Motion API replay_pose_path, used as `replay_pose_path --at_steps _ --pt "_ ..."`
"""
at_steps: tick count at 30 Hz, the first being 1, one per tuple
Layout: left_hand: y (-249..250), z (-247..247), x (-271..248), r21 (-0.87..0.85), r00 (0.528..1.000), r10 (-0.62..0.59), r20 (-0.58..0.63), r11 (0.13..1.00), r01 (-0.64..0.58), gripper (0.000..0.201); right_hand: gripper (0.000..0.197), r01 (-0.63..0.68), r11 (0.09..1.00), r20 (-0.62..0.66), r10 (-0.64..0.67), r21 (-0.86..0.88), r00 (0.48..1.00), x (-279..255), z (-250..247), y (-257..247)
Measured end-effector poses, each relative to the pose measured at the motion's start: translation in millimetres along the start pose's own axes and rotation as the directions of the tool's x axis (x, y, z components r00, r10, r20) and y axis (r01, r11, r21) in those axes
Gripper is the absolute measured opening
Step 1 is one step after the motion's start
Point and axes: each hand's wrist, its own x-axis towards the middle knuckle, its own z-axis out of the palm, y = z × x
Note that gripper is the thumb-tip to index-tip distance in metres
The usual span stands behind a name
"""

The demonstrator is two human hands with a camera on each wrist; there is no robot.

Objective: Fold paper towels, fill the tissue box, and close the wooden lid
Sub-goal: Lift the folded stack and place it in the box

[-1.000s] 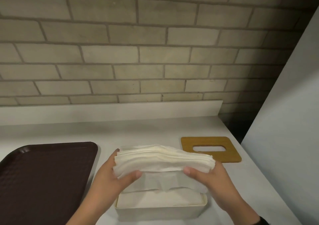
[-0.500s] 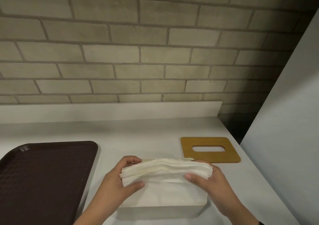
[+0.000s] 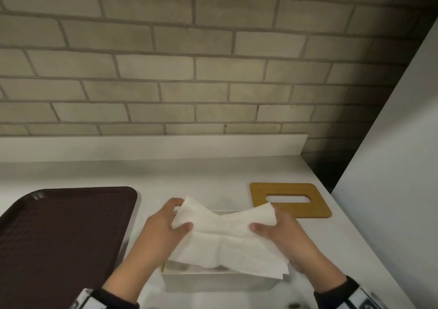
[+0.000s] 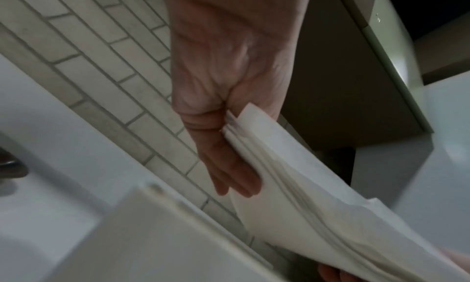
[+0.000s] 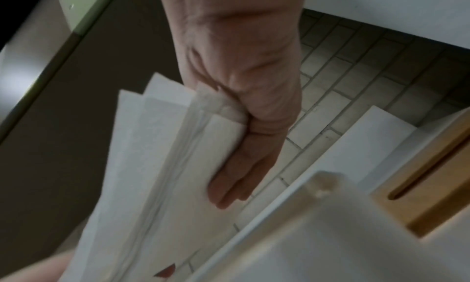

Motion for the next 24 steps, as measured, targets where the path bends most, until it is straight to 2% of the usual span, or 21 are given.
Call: replay_pose_path --at_steps 3,6,8,11,14,15,17,20,22,24 --pt "-3 14 -1 0.189 1.0 -0.012 0.006 0.982 0.011 0.039 0.048 0.003 0.977 -0.026 -0.009 -0.213 1.0 6 10 4" --pt "-5 19 -2 0.344 0.998 -0.009 -0.06 0.939 0.029 0.047 0.051 0.042 0.943 -0.02 -0.052 -0.331 0.998 8 13 1" --pt "-2 18 -3 0.437 0.993 0.029 -0.118 0.899 0.026 0.046 0.044 0.074 0.925 -0.027 -0.091 -0.373 0.995 10 13 0" --pt "-4 17 -3 0.525 0.985 0.082 -0.15 0.851 0.009 0.034 0.033 0.126 0.918 -0.048 -0.155 -0.375 0.987 15 13 2" --pt "-4 15 -4 0.571 0.972 0.11 -0.206 0.82 0.028 0.015 0.031 0.174 0.912 -0.045 -0.205 -0.371 0.978 19 13 4" --pt "-7 15 -3 0.572 0.961 0.157 -0.227 0.82 0.001 0.009 0.032 0.184 0.909 -0.04 -0.214 -0.375 0.976 20 13 4" --pt "-15 15 -1 0.579 0.932 0.254 -0.258 0.813 -0.062 0.021 0.034 0.199 0.895 -0.028 -0.229 -0.4 0.973 21 13 4" --pt "-20 17 0 0.562 0.923 0.26 -0.285 0.825 -0.059 0.027 0.042 0.24 0.862 -0.033 -0.284 -0.447 0.958 22 11 5" --pt "-23 19 1 0.56 0.915 0.268 -0.301 0.826 -0.058 0.028 0.049 0.31 0.79 -0.008 -0.37 -0.53 0.929 15 11 5" --pt "-24 20 -1 0.536 0.915 0.283 -0.287 0.839 -0.091 0.026 0.052 0.423 0.67 0.126 -0.445 -0.61 0.887 2 11 1"
